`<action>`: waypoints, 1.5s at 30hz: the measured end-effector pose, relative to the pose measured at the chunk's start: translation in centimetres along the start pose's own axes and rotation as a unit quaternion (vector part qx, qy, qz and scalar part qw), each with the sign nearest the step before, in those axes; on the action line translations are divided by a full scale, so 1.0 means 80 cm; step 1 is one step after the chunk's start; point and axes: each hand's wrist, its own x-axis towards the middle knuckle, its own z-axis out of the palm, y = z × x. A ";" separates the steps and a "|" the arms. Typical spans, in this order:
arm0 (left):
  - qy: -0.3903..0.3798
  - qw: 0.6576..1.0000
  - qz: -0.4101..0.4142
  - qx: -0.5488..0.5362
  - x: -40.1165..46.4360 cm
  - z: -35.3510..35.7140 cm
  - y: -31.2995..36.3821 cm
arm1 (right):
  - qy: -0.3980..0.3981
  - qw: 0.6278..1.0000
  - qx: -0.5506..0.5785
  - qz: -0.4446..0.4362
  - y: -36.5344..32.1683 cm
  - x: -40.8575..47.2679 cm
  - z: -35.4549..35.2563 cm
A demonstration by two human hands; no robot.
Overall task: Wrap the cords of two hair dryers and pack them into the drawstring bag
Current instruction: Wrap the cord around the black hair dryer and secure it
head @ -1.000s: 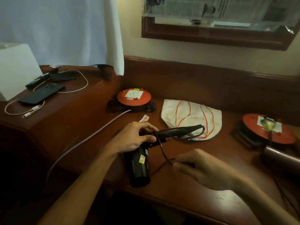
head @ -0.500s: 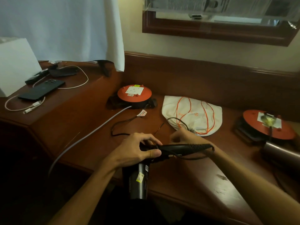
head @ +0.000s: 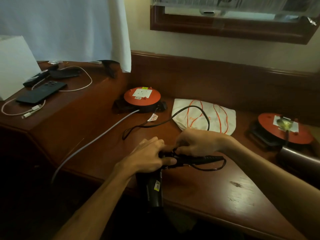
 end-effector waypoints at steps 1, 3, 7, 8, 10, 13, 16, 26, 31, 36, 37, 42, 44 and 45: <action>0.003 1.000 0.013 0.013 0.002 0.002 0.000 | -0.004 1.000 -0.015 0.003 -0.002 -0.002 0.000; 0.006 0.997 0.056 0.044 0.003 0.004 0.002 | -0.015 0.998 -0.061 0.015 -0.004 -0.005 -0.001; 0.025 0.996 0.075 0.050 0.005 0.006 0.004 | -0.010 0.986 -0.159 0.047 -0.014 -0.013 -0.012; 0.024 0.996 0.076 0.049 0.006 0.006 0.004 | -0.001 0.983 -0.175 0.046 -0.017 -0.015 -0.014; 0.012 0.996 0.076 0.055 0.007 0.003 0.010 | 0.013 0.983 -0.182 0.035 -0.021 -0.015 -0.014; -0.001 0.994 0.074 0.076 0.010 0.002 0.027 | 0.026 0.991 -0.132 0.011 -0.021 -0.006 -0.001; -0.001 0.996 0.065 0.060 0.012 0.000 0.032 | 0.010 0.998 -0.055 0.011 -0.011 -0.005 0.000; 0.045 0.998 0.034 -0.032 0.018 -0.007 0.000 | 0.052 0.996 0.062 0.023 0.013 -0.071 0.001; 0.053 0.992 0.027 -0.113 0.019 -0.009 -0.014 | 0.090 0.893 0.442 0.017 0.016 -0.067 0.076; 0.070 0.990 0.031 -0.121 0.015 -0.010 -0.009 | 0.119 0.863 0.491 0.018 0.009 -0.054 0.111; 0.070 0.991 0.029 -0.112 0.015 -0.011 -0.010 | 0.124 0.865 0.486 0.018 0.008 -0.054 0.113; 0.087 0.992 0.018 -0.090 0.014 -0.013 -0.017 | 0.064 0.915 0.398 0.000 0.019 -0.073 0.105; 0.091 0.988 0.016 -0.126 0.015 -0.015 -0.027 | 0.067 0.929 0.363 0.018 0.030 -0.085 0.103; 0.088 0.986 0.019 -0.138 0.015 -0.016 -0.030 | 0.070 0.930 0.359 0.033 0.036 -0.088 0.103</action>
